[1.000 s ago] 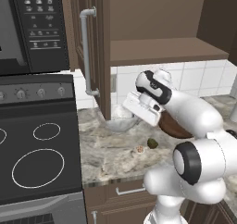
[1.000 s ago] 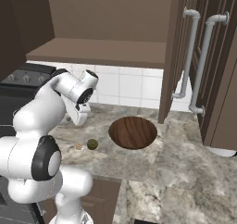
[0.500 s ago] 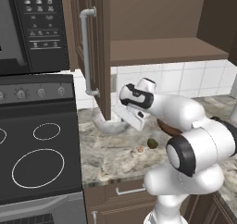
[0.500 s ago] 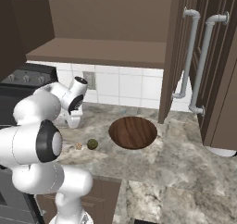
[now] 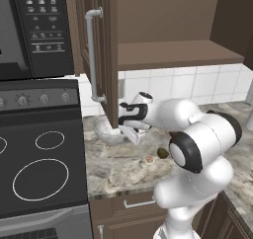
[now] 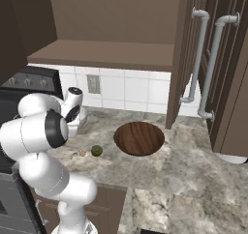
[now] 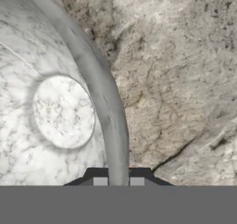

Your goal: Pick both bowls and place them on the counter. Then place the kiwi in one bowl and place the sugar cube in the other bowl.

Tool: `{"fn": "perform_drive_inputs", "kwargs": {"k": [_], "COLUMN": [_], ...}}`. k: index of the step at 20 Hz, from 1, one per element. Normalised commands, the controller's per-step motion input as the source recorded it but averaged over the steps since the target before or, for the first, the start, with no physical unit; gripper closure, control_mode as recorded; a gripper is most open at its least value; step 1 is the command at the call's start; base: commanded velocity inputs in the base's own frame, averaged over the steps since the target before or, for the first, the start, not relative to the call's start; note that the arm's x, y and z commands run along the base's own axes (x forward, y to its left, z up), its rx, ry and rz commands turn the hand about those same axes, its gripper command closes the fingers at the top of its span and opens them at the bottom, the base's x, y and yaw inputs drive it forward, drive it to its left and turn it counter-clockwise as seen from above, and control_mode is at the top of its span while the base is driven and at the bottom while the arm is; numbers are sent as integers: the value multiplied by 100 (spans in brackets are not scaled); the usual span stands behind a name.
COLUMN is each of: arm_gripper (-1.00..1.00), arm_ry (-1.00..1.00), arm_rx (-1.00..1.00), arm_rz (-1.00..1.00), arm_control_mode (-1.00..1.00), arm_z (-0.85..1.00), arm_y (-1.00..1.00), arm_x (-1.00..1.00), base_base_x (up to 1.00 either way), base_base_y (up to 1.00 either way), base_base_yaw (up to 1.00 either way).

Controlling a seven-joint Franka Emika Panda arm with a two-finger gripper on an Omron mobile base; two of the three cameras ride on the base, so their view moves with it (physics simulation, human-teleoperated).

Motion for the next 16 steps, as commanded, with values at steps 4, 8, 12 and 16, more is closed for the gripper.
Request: {"fn": "perform_drive_inputs", "kwargs": {"k": [4, 8, 12, 16], "arm_gripper": [100, 100, 100, 100], "arm_ry": [0, 0, 0, 1], "arm_rx": [-1, 0, 0, 0], "arm_rz": [-10, -7, -4, -2], "arm_control_mode": [-100, -100, -100, -100], "arm_z": [-35, -29, -26, -24], "arm_y": [16, 12, 6, 0], "arm_x": [31, 23, 9, 0], "base_base_x": [0, 0, 0, 0], "base_base_y": [0, 0, 0, 0], "base_base_yaw": [0, 0, 0, 0]}}
